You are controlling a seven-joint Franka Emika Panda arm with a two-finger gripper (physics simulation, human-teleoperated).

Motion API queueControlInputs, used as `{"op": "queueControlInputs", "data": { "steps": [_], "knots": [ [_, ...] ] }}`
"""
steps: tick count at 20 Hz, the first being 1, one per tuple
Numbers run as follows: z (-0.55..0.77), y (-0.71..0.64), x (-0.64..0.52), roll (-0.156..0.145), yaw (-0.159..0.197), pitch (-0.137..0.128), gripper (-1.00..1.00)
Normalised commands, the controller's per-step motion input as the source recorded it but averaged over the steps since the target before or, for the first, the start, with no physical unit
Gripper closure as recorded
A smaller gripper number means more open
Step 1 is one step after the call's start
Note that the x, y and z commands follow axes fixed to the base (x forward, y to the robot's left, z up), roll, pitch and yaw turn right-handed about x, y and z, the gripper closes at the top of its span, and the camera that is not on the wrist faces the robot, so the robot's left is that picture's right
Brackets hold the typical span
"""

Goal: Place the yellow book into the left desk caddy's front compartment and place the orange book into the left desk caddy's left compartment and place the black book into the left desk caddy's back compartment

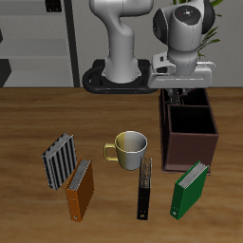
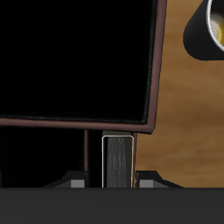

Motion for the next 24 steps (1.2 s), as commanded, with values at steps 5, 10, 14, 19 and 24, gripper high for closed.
{"op": "queueControlInputs", "data": {
  "steps": [5,10,14,19,24],
  "knots": [
    [0.04,0.01,0.00,-0.009,0.025,-0.003,-1.00],
    [0.26,-0.03,0.02,-0.005,0.036,-0.039,-1.00],
    [0.31,-0.18,0.06,-0.015,0.060,-0.058,-1.00],
    [0.21,-0.43,0.18,-0.058,0.063,-0.009,-1.00],
    [0.25,-0.59,0.18,-0.050,0.073,-0.053,-1.00]
  ]
}}
